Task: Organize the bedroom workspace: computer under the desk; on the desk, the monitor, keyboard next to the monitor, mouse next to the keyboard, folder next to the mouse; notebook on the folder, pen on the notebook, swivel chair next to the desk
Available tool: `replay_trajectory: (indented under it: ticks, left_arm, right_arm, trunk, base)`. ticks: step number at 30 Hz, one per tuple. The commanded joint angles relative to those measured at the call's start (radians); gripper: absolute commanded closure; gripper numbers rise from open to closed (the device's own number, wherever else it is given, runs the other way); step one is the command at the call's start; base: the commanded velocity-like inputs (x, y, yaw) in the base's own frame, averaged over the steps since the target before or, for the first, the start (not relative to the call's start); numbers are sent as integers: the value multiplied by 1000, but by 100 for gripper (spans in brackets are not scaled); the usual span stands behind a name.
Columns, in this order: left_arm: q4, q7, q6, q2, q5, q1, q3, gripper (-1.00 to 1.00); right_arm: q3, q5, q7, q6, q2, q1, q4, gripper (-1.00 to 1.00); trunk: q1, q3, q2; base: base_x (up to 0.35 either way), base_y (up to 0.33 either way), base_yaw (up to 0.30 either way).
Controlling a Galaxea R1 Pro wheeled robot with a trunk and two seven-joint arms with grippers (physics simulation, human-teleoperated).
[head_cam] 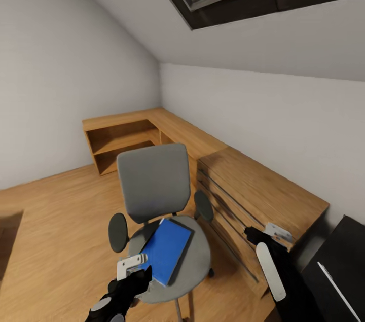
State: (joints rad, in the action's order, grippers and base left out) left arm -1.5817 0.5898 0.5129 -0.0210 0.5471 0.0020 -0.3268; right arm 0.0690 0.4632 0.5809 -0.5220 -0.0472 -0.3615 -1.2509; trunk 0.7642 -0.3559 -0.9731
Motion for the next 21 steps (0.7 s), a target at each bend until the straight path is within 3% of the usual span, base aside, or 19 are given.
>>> replay_trajectory:
  ticks: [1,3,4,7,8,10,11,14,19,21]
  left_arm:
    - [4,6,1,0,12,0,42,-100]
    - [8,2,1,0,13,0,87,-100]
    - [15,-1,0,0,15,0,129,-100]
    - [53,-4,-2,0,15,0,150,-100]
    - [78,-4,-2,0,14,0,156,-100]
    - [131,-3,-3,1,14,0,162,-100]
    - [147,-2,-4,1,13,0,163,-100]
    - [297,-3,-6,11,7,0,165,-100]
    - [434,-7,-35,59,8,0,154,-100]
    - [486,-12,-54,68,7,0,128,-100]
  right_arm:
    - [-7,8,6,-2,0,0,14,-100]
    - [-12,8,6,2,0,0,22,-100]
    - [-20,8,6,19,0,0,27,-100]
    - [-58,8,6,43,-1,0,30,-100]
    - [-92,8,6,61,-1,0,33,-100]
    - [-168,8,8,111,0,0,56,-100]
    - [-185,8,8,125,0,0,64,-100]
    - [-287,10,23,199,-2,1,110,-100]
    - [-332,11,26,290,-4,3,205,-100]
    - [-348,10,26,348,-4,4,265,-100]
  trunk:
    - [0,-1,-1]
    - [0,-2,-1]
    - [0,-2,-1]
    - [0,-4,-1]
    - [0,-4,-1]
    - [0,-5,-1]
    - [0,-5,-1]
    - [0,-6,-1]
    - [0,-8,-1]
    - [0,-9,-1]
  base:
    - [0,0,279]
    - [0,0,279]
    - [0,0,279]
    - [0,0,279]
    - [0,0,279]
    - [0,0,279]
    - [0,0,279]
    - [0,0,279]
    - [0,0,279]
    - [0,0,270]
